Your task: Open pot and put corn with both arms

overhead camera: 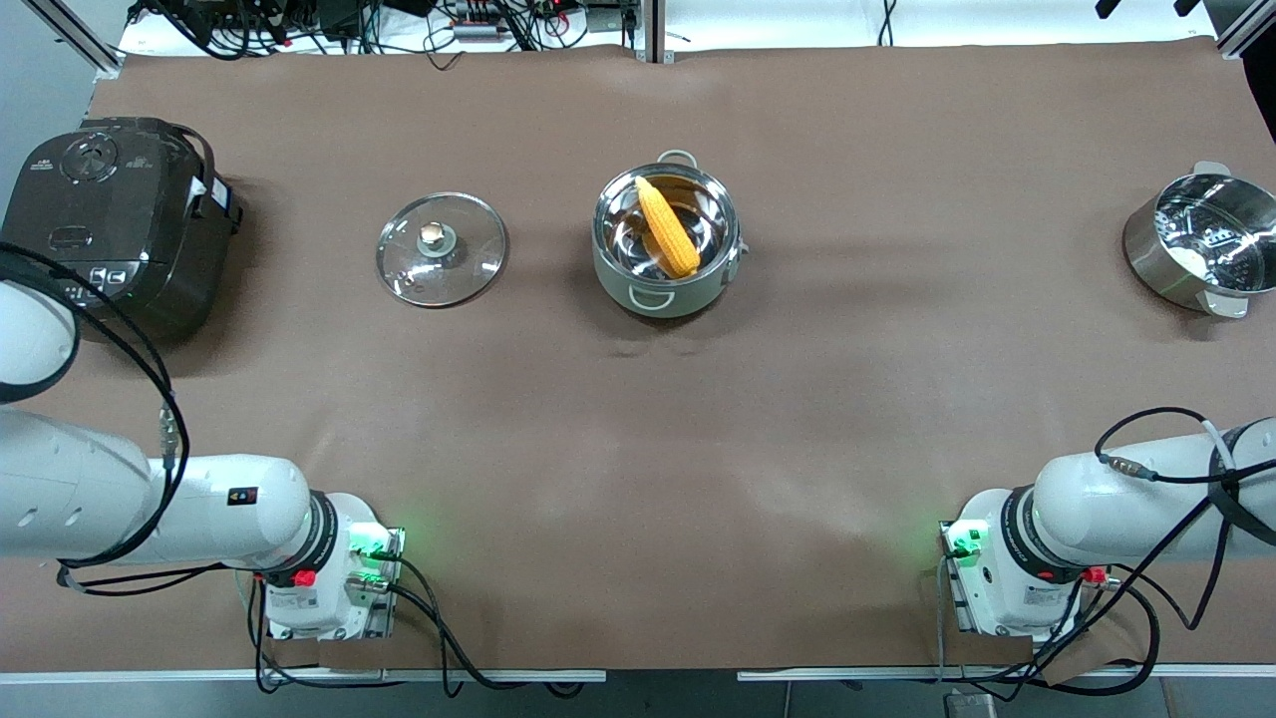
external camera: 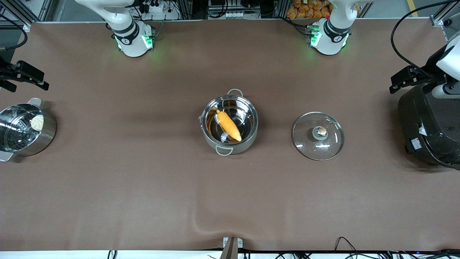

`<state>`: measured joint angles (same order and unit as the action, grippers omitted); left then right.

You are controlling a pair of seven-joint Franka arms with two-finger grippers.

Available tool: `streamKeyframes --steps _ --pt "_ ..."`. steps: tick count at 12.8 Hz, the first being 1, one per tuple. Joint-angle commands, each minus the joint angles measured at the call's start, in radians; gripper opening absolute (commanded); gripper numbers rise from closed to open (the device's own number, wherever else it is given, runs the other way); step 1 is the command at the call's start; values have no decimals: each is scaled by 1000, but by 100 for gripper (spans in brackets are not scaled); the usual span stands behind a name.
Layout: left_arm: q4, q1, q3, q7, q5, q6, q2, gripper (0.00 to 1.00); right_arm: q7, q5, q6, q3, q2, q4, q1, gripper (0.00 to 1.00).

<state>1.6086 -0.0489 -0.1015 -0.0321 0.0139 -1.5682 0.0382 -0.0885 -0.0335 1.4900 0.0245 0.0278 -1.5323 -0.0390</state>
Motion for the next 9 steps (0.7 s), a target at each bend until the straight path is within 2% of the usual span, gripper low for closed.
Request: streamKeyframes --steps 1,9 --pt "-15 -5 -3 24 12 11 8 100 -7 -22 1 -12 21 -15 -19 100" --pt "-29 -3 -10 24 23 17 8 100 -7 -22 -2 -14 21 -15 -18 100"
